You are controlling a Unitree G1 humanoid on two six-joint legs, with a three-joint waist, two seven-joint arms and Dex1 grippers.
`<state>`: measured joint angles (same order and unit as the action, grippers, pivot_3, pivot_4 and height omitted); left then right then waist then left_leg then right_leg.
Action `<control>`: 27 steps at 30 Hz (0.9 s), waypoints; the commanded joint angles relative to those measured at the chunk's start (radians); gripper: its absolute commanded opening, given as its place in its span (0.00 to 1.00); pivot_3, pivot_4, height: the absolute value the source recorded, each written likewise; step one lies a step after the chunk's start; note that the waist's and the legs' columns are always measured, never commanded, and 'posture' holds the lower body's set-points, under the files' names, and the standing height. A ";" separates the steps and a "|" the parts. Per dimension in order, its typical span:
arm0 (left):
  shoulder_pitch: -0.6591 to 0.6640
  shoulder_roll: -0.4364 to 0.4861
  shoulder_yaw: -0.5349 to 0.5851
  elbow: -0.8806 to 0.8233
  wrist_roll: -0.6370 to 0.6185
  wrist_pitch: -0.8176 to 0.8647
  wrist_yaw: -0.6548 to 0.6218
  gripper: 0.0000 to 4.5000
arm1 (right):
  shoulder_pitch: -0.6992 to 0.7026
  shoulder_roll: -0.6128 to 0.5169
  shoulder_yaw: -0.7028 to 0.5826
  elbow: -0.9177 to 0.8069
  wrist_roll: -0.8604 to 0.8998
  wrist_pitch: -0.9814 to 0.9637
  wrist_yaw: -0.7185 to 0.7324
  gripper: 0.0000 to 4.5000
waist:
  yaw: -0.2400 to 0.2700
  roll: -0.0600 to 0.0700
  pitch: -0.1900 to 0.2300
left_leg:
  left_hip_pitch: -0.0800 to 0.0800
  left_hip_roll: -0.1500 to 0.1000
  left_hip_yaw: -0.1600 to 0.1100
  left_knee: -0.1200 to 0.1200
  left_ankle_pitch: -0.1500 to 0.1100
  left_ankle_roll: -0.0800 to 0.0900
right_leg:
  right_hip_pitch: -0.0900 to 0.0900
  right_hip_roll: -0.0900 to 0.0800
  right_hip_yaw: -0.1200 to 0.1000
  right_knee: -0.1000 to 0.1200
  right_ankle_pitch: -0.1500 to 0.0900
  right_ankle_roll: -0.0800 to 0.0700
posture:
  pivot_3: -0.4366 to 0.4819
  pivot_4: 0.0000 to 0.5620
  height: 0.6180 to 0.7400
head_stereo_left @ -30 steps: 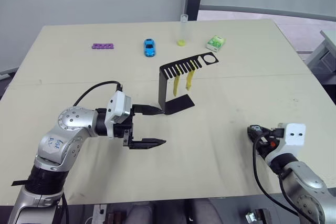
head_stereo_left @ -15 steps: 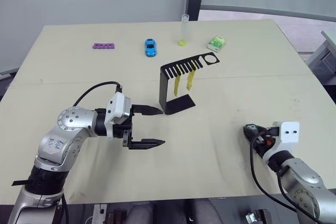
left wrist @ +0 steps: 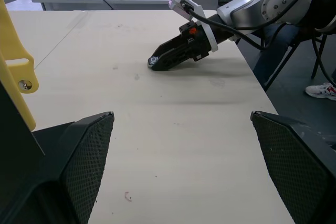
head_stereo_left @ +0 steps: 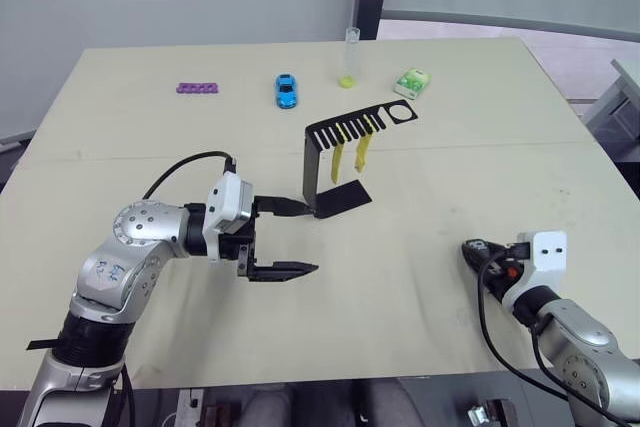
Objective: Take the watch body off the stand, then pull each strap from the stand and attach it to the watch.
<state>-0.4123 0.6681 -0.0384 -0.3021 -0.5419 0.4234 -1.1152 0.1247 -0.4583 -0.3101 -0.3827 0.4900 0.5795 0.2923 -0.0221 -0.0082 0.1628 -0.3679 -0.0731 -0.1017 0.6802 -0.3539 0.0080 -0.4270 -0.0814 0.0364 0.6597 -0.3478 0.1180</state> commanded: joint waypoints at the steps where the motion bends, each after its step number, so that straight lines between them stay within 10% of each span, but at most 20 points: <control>1: -0.009 -0.002 0.006 -0.011 -0.003 -0.012 0.002 1.00 | 0.012 -0.008 -0.012 0.016 -0.013 -0.015 0.022 0.36 | 0.000 0.000 0.000 | 0.000 0.000 0.000 0.000 0.000 0.000 | 0.000 0.000 0.000 0.000 0.000 0.000 | 0.48 0.27 1.00; 5: -0.010 -0.002 0.007 -0.011 -0.003 -0.012 0.003 1.00 | 0.022 -0.010 -0.015 0.015 -0.020 -0.024 0.031 0.36 | 0.000 0.000 0.000 | 0.000 0.000 0.000 0.000 0.000 0.000 | 0.000 0.000 0.000 0.000 0.000 0.000 | 0.48 0.27 1.00; 11: -0.015 -0.002 0.009 -0.002 -0.001 -0.015 0.002 1.00 | 0.061 -0.007 -0.036 -0.017 -0.015 -0.024 0.040 0.99 | 0.011 0.000 0.000 | 0.000 0.000 0.000 0.001 0.000 0.000 | 0.001 0.000 0.000 0.000 0.000 0.000 | 0.48 0.27 1.00; 27: 0.146 0.097 0.242 0.049 -0.065 0.105 0.085 1.00 | 0.512 -0.087 -0.422 -0.323 0.239 -0.083 0.356 0.99 | 0.023 0.001 -0.001 | 0.001 0.000 0.000 0.001 -0.001 0.000 | 0.001 0.000 0.001 0.000 0.000 0.000 | 0.48 0.27 1.00</control>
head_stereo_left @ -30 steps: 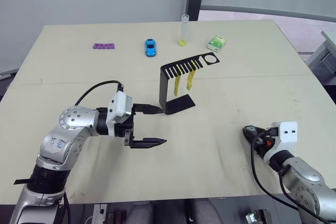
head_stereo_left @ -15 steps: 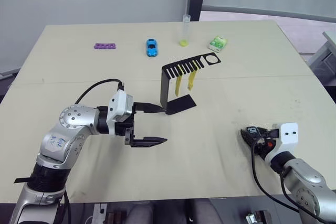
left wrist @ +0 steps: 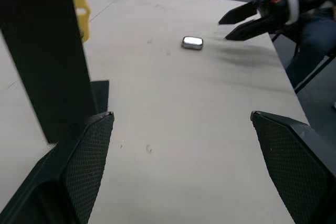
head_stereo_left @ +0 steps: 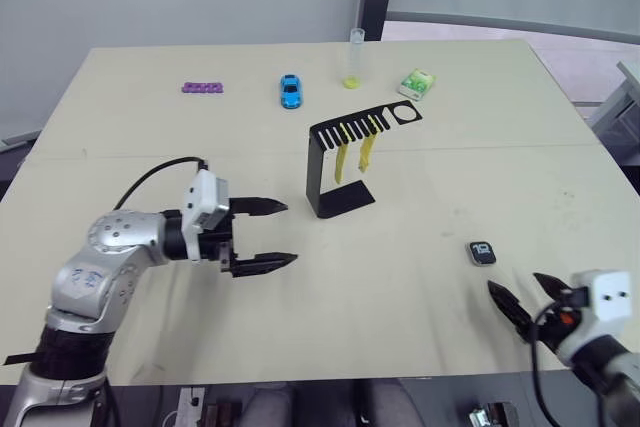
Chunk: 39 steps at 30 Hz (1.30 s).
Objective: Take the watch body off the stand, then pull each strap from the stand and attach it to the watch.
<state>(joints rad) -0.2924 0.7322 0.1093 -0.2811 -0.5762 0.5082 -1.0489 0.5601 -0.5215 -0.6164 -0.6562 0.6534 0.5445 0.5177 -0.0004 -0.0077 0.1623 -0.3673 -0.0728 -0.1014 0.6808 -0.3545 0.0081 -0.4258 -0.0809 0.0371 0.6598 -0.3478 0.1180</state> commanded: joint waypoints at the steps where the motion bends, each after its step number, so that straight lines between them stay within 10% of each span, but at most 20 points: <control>1: 0.035 0.042 0.121 0.049 -0.033 0.026 0.027 1.00 | 0.109 -0.030 -0.154 -0.047 0.094 -0.060 0.170 0.99 | 0.002 0.001 0.000 | 0.000 0.000 0.000 0.000 0.000 0.000 | 0.000 0.000 0.000 0.000 0.000 0.000 | 0.48 0.27 1.00; 16: 0.026 -0.054 0.060 -0.098 -0.025 0.081 0.197 1.00 | 0.115 -0.133 -0.289 -0.076 0.305 -0.021 0.241 0.99 | 0.024 0.000 0.000 | 0.005 0.000 0.000 0.000 -0.001 0.001 | 0.006 -0.001 0.000 -0.003 0.000 0.000 | 0.48 0.27 1.00; 24: -0.038 -0.236 -0.125 -0.171 0.150 0.134 0.504 1.00 | -0.022 -0.271 -0.166 -0.240 0.467 0.055 0.130 0.99 | 0.027 -0.001 0.000 | 0.014 0.001 0.000 -0.002 -0.002 0.001 | 0.016 0.000 0.000 -0.006 0.000 0.000 | 0.48 0.27 1.00; 39: -0.159 -0.409 -0.222 -0.050 0.319 0.124 0.685 1.00 | -0.350 -0.351 0.178 -0.257 0.530 0.081 -0.060 0.99 | 0.029 -0.004 0.001 | 0.013 0.001 0.000 0.000 -0.002 0.001 | 0.016 0.001 -0.002 -0.006 0.000 0.000 | 0.48 0.27 1.00</control>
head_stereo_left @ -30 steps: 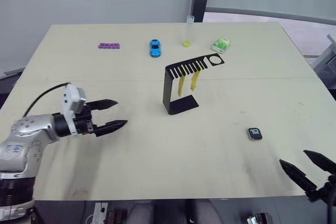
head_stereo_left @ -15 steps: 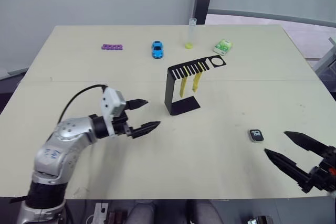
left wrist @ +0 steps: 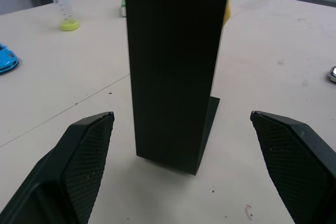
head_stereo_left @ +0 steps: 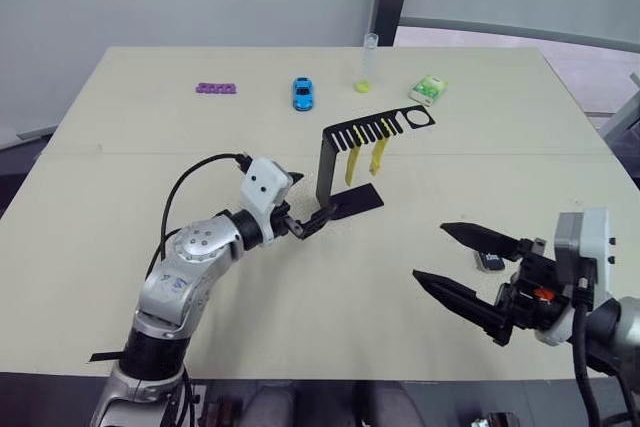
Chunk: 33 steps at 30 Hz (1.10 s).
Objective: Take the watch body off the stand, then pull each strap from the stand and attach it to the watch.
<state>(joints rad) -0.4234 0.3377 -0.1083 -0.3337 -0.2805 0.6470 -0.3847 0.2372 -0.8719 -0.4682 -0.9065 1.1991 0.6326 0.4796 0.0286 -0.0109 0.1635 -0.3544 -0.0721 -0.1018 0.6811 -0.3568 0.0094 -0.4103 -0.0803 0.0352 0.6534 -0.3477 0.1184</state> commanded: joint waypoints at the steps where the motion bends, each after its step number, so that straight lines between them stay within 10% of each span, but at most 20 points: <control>1: -0.033 -0.021 -0.005 0.012 0.031 -0.020 0.023 1.00 | -0.039 0.001 0.044 0.000 -0.024 -0.007 -0.023 0.99 | 0.000 -0.001 0.000 | 0.000 0.000 0.000 0.000 0.000 0.000 | 0.000 0.000 0.000 0.000 0.000 0.000 | 0.48 0.27 1.00; 15: -0.056 -0.073 -0.027 0.080 0.101 -0.079 0.039 0.88 | -0.081 0.024 0.099 0.036 -0.065 -0.013 -0.022 1.00 | 0.001 -0.002 0.001 | 0.000 0.000 0.000 0.000 0.000 0.000 | 0.000 0.000 0.000 0.000 0.000 0.000 | 0.48 0.27 1.00; 21: -0.059 -0.086 -0.037 0.092 0.135 -0.092 0.049 0.41 | -0.084 0.032 0.100 0.043 -0.067 -0.012 -0.023 1.00 | 0.001 -0.002 0.001 | 0.000 0.000 0.000 0.000 0.000 0.000 | 0.000 0.000 0.000 0.000 0.000 0.000 | 0.48 0.27 1.00; 33: -0.106 -0.125 -0.049 0.170 0.186 -0.143 0.048 0.41 | -0.090 0.052 0.112 0.049 -0.090 -0.009 -0.023 1.00 | 0.002 -0.002 0.001 | 0.000 0.000 0.000 0.000 0.000 0.000 | 0.000 0.000 0.000 0.000 0.000 0.000 | 0.48 0.27 1.00</control>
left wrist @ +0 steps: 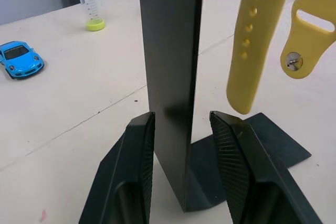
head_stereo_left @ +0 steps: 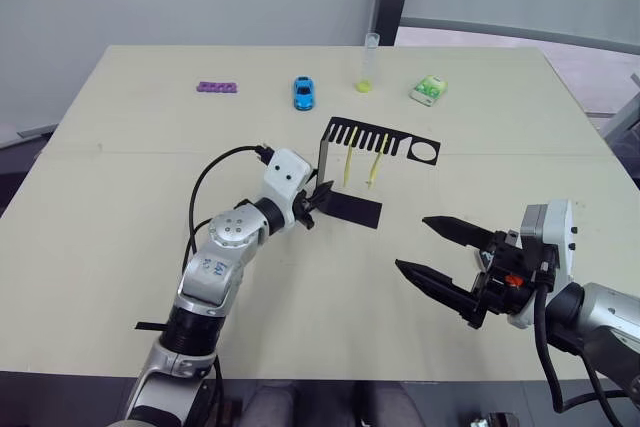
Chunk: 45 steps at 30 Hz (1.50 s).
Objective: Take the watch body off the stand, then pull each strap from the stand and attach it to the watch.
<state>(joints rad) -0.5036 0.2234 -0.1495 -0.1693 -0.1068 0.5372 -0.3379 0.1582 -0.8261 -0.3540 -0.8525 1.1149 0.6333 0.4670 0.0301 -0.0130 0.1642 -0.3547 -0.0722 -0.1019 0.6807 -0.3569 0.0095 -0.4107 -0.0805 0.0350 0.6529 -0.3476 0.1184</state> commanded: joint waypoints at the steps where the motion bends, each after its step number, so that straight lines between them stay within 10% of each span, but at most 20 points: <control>1: -0.031 -0.013 -0.008 0.015 0.015 -0.041 0.000 0.41 | -0.011 0.007 -0.002 -0.005 -0.007 -0.010 -0.011 1.00 | 0.000 0.000 0.000 | 0.000 0.000 0.000 0.000 0.000 0.000 | 0.000 0.000 0.000 0.000 0.000 0.000 | 0.48 0.27 1.00; 6: -0.046 -0.024 -0.008 0.046 0.028 -0.070 0.001 0.41 | -0.007 0.011 -0.005 -0.005 -0.017 -0.009 -0.009 1.00 | 0.000 0.000 0.000 | 0.000 0.000 0.000 0.000 0.000 0.000 | 0.000 0.000 0.000 0.000 0.000 0.000 | 0.48 0.27 1.00; 12: -0.048 -0.040 -0.018 0.062 0.041 -0.089 0.003 0.01 | 0.000 0.017 -0.007 -0.010 -0.023 -0.010 -0.013 1.00 | 0.002 -0.001 0.000 | 0.000 0.000 0.000 0.000 0.000 0.000 | 0.000 0.000 0.000 0.000 0.000 0.000 | 0.48 0.27 1.00; 30: -0.019 -0.103 0.005 0.012 0.104 -0.057 0.151 0.01 | -0.054 0.060 0.092 -0.046 -0.174 -0.002 -0.134 1.00 | 0.002 -0.002 0.001 | 0.000 0.000 0.000 0.000 0.000 0.000 | 0.000 0.000 0.000 0.000 0.000 0.000 | 0.48 0.27 1.00; 45: -0.018 -0.148 -0.013 0.006 0.135 -0.036 0.214 0.01 | -0.399 0.420 0.442 -0.039 -0.495 0.292 -0.695 1.00 | -0.005 -0.002 0.001 | -0.001 0.000 0.000 0.000 0.000 -0.001 | -0.003 0.000 0.000 0.001 0.000 0.000 | 0.48 0.27 1.00</control>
<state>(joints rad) -0.5145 0.0761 -0.1607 -0.1194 0.0096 0.5029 -0.1298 -0.2148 -0.4303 0.0765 -0.8722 0.6648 0.9127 -0.1808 0.0255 -0.0152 0.1655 -0.3561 -0.0728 -0.1021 0.6805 -0.3567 0.0089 -0.4139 -0.0805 0.0352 0.6538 -0.3476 0.1185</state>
